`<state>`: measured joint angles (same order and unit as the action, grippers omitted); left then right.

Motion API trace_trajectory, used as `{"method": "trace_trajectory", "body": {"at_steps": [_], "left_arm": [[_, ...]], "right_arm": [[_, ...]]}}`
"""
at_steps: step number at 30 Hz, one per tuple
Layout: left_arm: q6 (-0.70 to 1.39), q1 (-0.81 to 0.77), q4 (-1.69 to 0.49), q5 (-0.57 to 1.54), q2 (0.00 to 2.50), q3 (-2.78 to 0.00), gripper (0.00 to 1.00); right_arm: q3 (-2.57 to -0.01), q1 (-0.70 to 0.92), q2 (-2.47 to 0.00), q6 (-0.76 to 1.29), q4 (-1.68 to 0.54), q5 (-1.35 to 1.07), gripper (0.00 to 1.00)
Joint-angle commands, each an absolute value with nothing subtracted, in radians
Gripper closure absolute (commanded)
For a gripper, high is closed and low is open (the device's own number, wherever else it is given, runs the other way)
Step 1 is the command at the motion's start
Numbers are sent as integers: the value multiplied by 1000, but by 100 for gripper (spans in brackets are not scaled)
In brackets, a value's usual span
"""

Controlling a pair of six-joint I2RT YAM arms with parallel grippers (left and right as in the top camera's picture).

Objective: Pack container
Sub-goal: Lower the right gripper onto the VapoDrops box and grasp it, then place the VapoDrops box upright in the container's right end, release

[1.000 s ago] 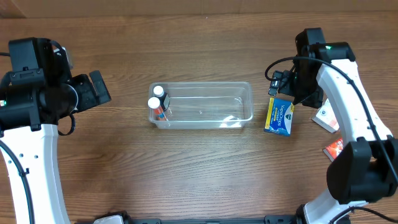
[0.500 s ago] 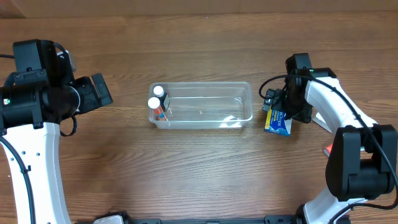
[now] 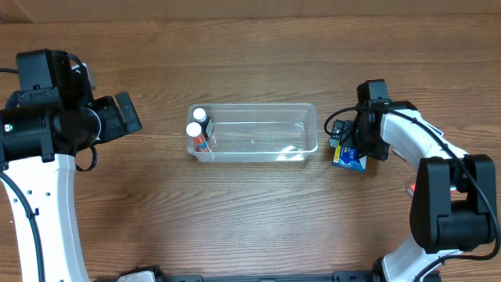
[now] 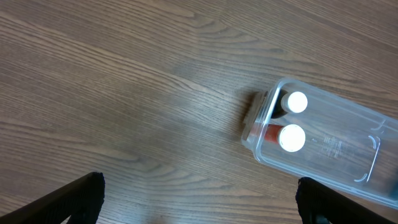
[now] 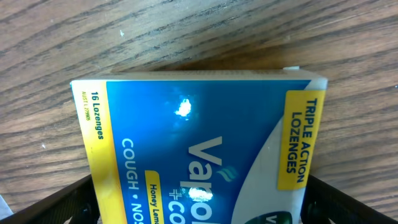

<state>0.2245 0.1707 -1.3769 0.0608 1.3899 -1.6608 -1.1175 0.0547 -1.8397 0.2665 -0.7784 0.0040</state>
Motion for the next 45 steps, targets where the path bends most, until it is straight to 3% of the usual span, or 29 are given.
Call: {"method": "trace_trajectory", "body": {"at_steps": [1, 23, 28, 31, 37, 42, 45], "left_arm": [[197, 171, -1375, 72, 1386, -1657, 0], [197, 171, -1380, 71, 1386, -1657, 0], [197, 171, -1381, 71, 1386, -1657, 0], [197, 171, -1381, 71, 1386, -1657, 0], [198, 171, -1381, 72, 1386, -1657, 0], [198, 171, -1384, 72, 1386, -1657, 0], [197, 171, -1385, 71, 1386, -1657, 0]], "right_arm": [[-1111, 55, -1843, 261, -787, 10, 4], [-1117, 55, -1840, 263, -807, 22, 21], [-1246, 56, -1767, 266, -940, 22, 30], [-1386, 69, -1635, 265, -1050, 22, 30], [-1549, 265, -1458, 272, -1127, 23, 31], [-1544, 458, -1556, 399, -1077, 33, 30], [-1544, 469, -1669, 446, -1076, 21, 30]]}}
